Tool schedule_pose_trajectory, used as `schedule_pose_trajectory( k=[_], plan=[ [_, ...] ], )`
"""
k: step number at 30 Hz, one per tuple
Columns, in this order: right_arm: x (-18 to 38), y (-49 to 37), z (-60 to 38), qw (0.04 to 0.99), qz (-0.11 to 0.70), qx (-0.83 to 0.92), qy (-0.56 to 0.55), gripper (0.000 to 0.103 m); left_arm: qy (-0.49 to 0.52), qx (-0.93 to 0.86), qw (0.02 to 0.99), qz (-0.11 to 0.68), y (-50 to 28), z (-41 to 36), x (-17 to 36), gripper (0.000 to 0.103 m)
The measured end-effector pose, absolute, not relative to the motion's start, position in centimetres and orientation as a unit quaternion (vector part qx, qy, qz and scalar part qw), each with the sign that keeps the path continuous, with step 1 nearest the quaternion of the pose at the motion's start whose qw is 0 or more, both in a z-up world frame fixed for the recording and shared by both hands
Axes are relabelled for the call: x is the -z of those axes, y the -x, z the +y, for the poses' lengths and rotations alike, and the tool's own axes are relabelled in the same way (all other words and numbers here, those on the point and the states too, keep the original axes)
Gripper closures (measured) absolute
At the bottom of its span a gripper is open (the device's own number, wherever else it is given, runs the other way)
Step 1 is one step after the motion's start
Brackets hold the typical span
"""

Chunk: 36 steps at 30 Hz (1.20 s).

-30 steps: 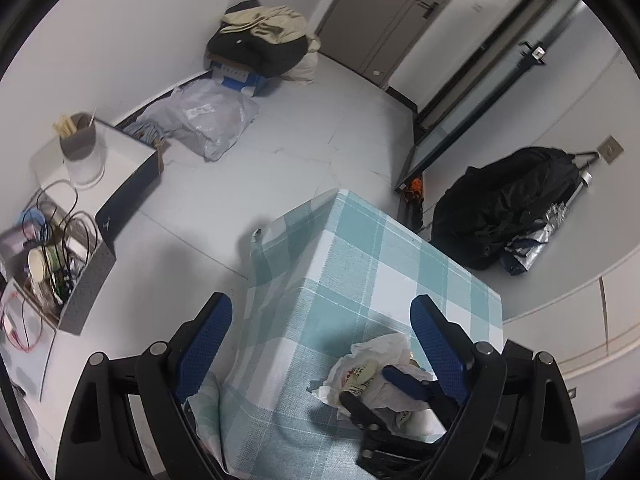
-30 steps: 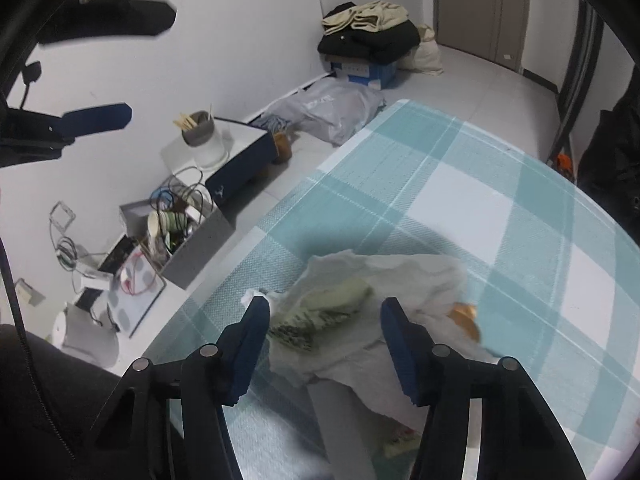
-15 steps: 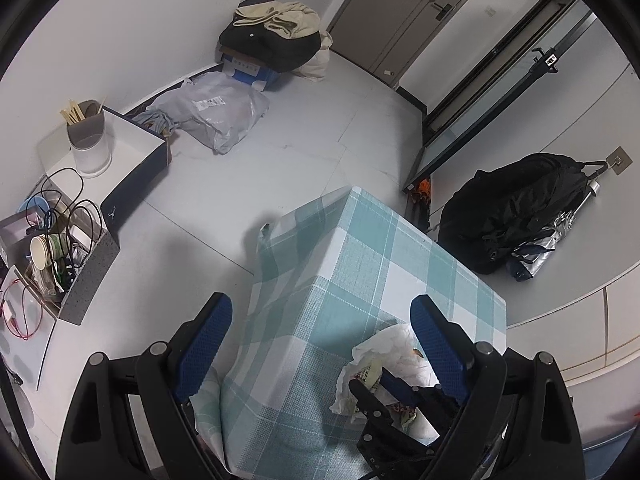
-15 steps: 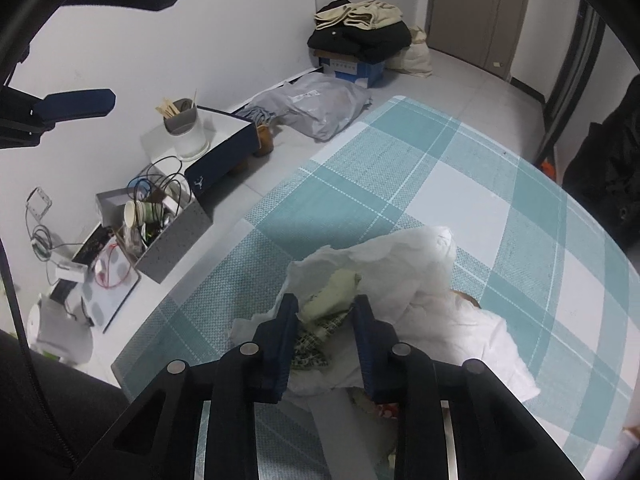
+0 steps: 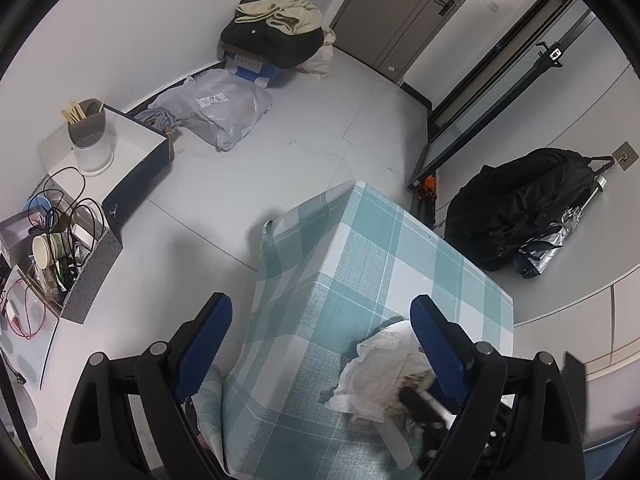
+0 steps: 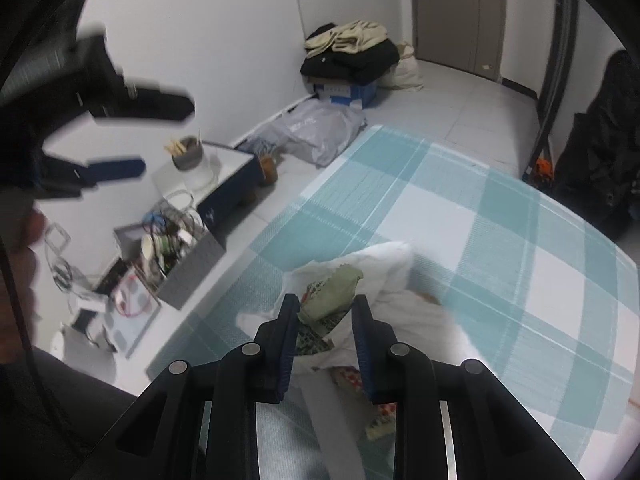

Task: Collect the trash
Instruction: 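Lift the pale green packet with the right tool while the left tool grasps the white tissue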

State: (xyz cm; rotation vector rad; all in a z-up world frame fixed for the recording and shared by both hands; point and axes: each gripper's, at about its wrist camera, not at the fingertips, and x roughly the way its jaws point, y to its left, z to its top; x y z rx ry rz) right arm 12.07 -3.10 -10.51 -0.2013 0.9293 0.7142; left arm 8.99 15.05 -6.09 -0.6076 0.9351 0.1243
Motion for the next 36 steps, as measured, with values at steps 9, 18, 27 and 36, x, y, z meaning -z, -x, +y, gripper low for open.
schedule_pose_trajectory(
  k=[9, 18, 27, 36],
  plan=[
    [7.6, -12.1, -8.2, 0.845, 0.419, -0.329, 0.047, 0.077, 0.242, -0.023, 0.843, 0.479, -10.0, 11.8, 7.5, 0.014],
    [6.3, -13.6, -13.7, 0.867, 0.405, -0.288, 0.026, 0.077, 0.166, 0.045, 0.816, 0.552, -11.6, 6.6, 10.8, 0.014],
    [6.4, -14.0, -15.7, 0.872, 0.401, -0.278, 0.031, 0.077, 0.115, 0.035, 0.803, 0.584, -11.9, 5.2, 12.6, 0.021],
    [6.4, -13.8, -16.6, 0.872, 0.403, -0.275, 0.023, 0.077, 0.074, 0.027, 0.810, 0.581, -12.1, 4.4, 12.9, 0.066]
  ],
)
